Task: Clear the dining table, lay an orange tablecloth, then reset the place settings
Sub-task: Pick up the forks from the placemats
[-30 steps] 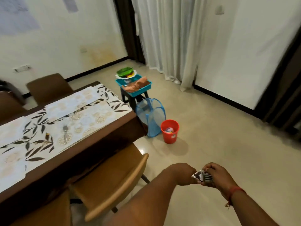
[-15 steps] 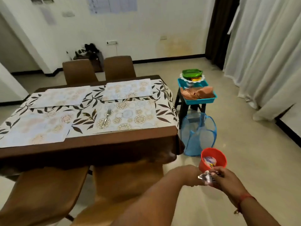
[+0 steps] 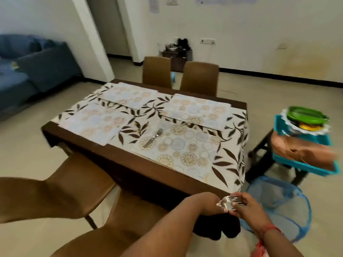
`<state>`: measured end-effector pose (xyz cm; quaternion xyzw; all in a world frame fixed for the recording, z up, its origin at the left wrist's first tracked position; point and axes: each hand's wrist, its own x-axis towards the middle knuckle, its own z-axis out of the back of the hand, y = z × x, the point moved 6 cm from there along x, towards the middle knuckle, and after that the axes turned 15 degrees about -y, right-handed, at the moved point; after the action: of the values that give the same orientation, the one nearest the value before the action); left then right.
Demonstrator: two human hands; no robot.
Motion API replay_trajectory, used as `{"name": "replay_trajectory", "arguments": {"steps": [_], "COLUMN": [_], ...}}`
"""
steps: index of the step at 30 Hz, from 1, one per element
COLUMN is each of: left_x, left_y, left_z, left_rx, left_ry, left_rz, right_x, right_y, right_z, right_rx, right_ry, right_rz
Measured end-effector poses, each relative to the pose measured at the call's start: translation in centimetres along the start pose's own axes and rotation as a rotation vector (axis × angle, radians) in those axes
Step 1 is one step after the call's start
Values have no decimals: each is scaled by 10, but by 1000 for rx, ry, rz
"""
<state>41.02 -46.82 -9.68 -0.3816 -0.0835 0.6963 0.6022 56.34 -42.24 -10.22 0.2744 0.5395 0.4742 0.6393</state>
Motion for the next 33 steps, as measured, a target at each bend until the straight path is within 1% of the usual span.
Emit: {"name": "replay_trajectory", "arguments": {"steps": [3,5,9,11,13,15,18,22,26,29,33], "left_x": [15,20,17,13,11,11,17,27,41,58,81], "left_y": [18,30,57,79,101,123,155,192,215,234,268], "left_z": [30,48,77,95,115,131,152,178,197,215,232], "left_rx": [-38,-33,-42,-47,-47,-46,-84,-85,34,106,106], "left_ry": [-78,-138,-247,-313,-368,-395,-417,-488,-555,-620,-690], "left_rz": [152,221,344,396,436,462,490,503,494,525,628], "right_x": [47,67,90,94,99,107,127,159,178,201,226], "right_y": [28,49,85,101,120,135,150,167,181,191,203], "right_z": [-37,-61,-119,-153,-186,-214,-243,-272,-304,-337,-392], "right_rx": [-92,-158,-252,-253,-269,-288,-304,-306,-359,-392,-455], "right_ry": [213,315,465,533,573,588,540,467,444,452,524], "right_rz": [60,103,169,172,215,271,284,279,305,309,402]}}
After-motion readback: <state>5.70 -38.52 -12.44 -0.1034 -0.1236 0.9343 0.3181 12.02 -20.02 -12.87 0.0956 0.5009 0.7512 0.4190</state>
